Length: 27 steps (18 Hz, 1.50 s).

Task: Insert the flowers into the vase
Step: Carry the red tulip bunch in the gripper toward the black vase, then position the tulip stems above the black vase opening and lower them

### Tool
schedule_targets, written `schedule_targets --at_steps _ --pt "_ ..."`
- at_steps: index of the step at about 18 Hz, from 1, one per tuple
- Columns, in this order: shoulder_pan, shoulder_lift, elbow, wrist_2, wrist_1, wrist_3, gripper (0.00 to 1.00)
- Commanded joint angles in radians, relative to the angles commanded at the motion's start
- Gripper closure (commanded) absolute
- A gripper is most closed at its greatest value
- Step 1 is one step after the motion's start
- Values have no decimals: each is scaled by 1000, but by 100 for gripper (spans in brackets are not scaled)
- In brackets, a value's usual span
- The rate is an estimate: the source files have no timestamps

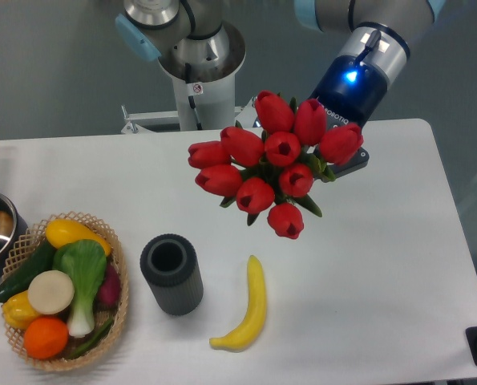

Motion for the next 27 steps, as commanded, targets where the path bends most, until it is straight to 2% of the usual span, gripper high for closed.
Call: schedule_targets --at_steps 8,13,16,19,21,27 --pt "-18 -12 6 0 3 0 82" --pt "-23 -14 2 5 29 -8 82" --pt "-55 -24 3 2 32 -8 82" --pt "-66 -41 2 0 57 -8 82" --pt "-106 -61 5 -5 84 -9 82" --pt "-135 -100 -9 -162 94 -8 82"
